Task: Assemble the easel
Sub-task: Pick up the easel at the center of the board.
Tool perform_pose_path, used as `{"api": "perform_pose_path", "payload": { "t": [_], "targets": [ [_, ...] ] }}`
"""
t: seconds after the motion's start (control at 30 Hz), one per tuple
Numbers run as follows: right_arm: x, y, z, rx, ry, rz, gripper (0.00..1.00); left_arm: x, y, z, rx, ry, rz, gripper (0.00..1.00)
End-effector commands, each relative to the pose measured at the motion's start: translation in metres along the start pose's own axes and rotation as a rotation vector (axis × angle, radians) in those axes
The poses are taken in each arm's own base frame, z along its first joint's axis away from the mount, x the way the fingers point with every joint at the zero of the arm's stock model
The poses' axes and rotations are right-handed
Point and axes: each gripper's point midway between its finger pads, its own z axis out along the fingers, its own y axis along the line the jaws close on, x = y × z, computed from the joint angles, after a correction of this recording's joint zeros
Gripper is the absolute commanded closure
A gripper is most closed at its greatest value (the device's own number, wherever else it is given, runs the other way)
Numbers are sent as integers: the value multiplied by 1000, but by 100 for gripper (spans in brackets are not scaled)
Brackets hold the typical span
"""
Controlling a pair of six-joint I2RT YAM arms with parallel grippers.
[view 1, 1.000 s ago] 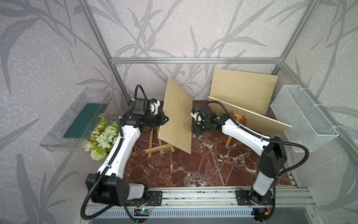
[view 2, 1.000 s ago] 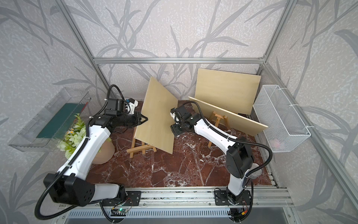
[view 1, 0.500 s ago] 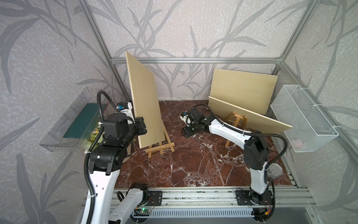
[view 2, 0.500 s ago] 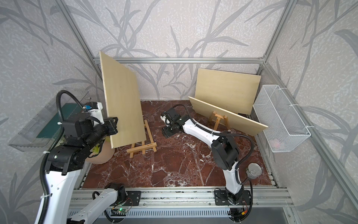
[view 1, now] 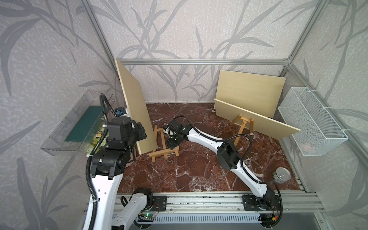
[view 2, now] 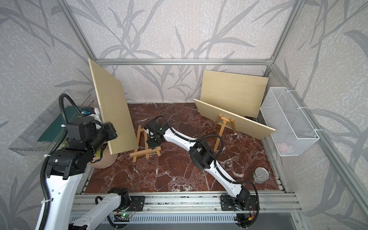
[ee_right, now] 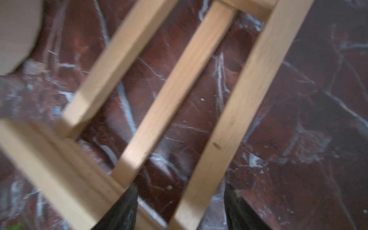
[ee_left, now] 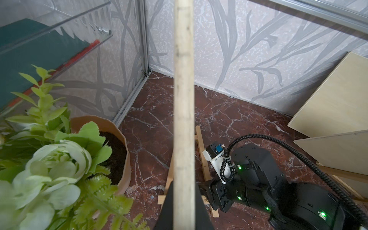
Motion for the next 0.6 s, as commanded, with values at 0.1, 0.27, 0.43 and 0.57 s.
{"api": "perform_pose_path", "payload": {
  "t": [0.1,0.27,0.43,0.57],
  "targets": [
    [32,-35,25,167,118,14,34,-79,-18,-41,112,-297,-95,100],
    [36,-49,31,246,125,11,47,-73,-25,-31,135,-263,-92,100],
    [29,-60,16,292,106,54,75,-83,-31,-36,182,-315,-129,100],
    [12,-69,-16,278,64,120,86,-101,-28,-55,200,-419,-176,100]
  ]
}}
